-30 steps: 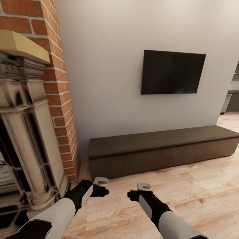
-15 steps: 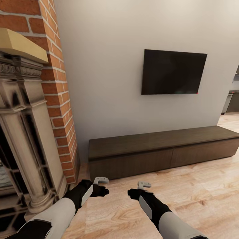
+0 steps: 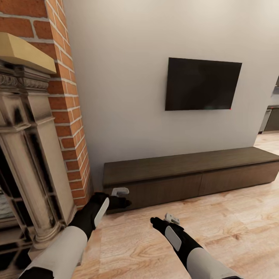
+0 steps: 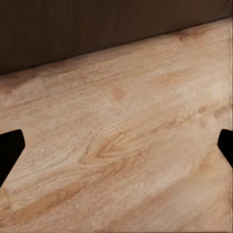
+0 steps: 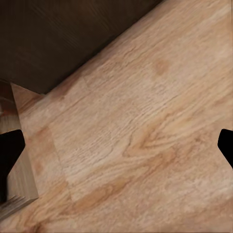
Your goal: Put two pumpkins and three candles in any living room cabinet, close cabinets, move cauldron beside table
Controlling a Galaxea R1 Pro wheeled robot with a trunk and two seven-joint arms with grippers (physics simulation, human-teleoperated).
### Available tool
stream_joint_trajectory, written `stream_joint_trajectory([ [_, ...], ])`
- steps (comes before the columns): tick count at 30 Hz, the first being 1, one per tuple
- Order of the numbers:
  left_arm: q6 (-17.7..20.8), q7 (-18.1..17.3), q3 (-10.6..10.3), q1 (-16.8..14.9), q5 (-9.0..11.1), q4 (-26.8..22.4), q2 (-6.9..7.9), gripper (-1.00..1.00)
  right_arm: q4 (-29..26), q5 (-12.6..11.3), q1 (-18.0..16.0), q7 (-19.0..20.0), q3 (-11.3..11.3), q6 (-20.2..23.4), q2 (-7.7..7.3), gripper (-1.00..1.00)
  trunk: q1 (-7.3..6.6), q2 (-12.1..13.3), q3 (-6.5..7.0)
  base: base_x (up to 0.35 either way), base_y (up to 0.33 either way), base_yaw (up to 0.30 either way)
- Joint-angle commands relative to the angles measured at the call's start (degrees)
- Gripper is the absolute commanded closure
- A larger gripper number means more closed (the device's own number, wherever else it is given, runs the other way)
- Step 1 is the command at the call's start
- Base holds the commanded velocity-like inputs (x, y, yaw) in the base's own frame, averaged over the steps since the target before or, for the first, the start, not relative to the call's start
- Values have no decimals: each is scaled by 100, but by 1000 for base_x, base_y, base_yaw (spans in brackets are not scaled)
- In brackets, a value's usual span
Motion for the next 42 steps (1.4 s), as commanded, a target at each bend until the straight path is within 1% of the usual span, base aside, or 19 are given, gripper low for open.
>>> stream_joint_trajectory([
  [1, 136, 25, -9, 64, 68, -180, 2, -100, -15, -68, -3, -49, 43, 19, -11, -100, -1, -3, -6, 0, 0, 0],
  [2, 283, 32, -12, 177, 99, -451, 2, -100, -14, -100, -2, -49, 40, 11, -22, -100, -1, -3, -6, 0, 0, 0],
  [4, 413, 33, -12, 282, 130, -712, 2, -100, -14, -127, -1, -49, 40, 5, -31, -100, -1, -3, -6, 0, 0, 0],
  [7, 506, 30, -12, 335, 146, -973, 2, -100, -12, -141, -1, -48, 41, 2, -39, -100, -1, -3, -6, 0, 0, 0],
  [9, 603, 29, -14, 359, 154, -1261, 2, -100, -11, -149, -1, -48, 38, 0, -43, -100, -1, -3, -6, 0, 0, 0],
  [11, 1081, 27, -18, 401, 159, -1991, 2, -100, -5, -164, -1, -50, 32, -3, -46, -100, -1, -3, -6, 0, 0, 0],
  [15, 1622, 17, -20, 421, 163, -2802, 2, -100, -3, -188, 0, -54, 10, -7, -45, -100, -1, -3, -6, 0, 0, 0],
  [16, 1808, 8, -27, 426, 159, -3227, 2, -100, -5, -241, 0, -55, -41, -9, -43, -100, -1, -3, -6, 0, 0, 0],
  [19, 1870, 0, -43, 437, 203, -3807, 2, -100, -7, -331, 0, -53, -146, -10, -42, -100, -1, -3, -6, 0, 0, 0],
  [20, 1870, -2, -48, 454, 253, -3951, 4, -100, -8, -356, 0, -52, -171, -10, -41, -100, -1, -3, -6, 0, 0, 0],
  [21, 1870, -4, -57, 538, 397, -4156, 5, -100, -8, -393, 0, -51, -208, -10, -41, -100, -1, -3, -6, 0, 0, 0],
  [27, 1870, -15, -112, 816, 851, -4549, 11, -100, -5, -452, 5, -49, -258, -10, -40, -100, -1, -3, -6, 0, 0, 0],
  [30, 1870, -20, -258, 903, 922, -4684, 27, -100, -10, -496, 7, -49, -266, -18, -33, -100, -1, -3, -6, 0, 0, 0],
  [31, 1870, -22, -438, 954, 953, -4743, 39, -100, -13, -546, 7, -49, -264, -41, -24, -100, -1, -3, -6, 0, 0, 0],
  [34, 1870, -26, -685, 1001, 989, -4800, 83, -100, -20, -604, 8, -48, -259, -96, -9, -100, -1, -3, -6, 0, 0, 0],
  [35, 1870, -29, -812, 1019, 1004, -4825, 111, -100, -25, -626, 8, -48, -258, -121, -6, -100, -1, -3, -6, 0, 0, 0],
  [36, 1870, -30, -870, 1025, 1009, -4834, 121, -100, -29, -634, 8, -48, -258, -129, -6, -100, -1, -3, -6, 0, 0, 0],
  [37, 1870, -71, -1041, 1040, 1023, -4856, 148, -100, -47, -652, 8, -48, -259, -147, -9, -100, -1, -3, -6, 0, 0, 0],
  [42, 1870, -320, -1138, 1048, 1024, -4872, 164, -100, -69, -673, 13, -48, -274, -157, -19, -100, -1, -3, -6, 0, 0, 0],
])
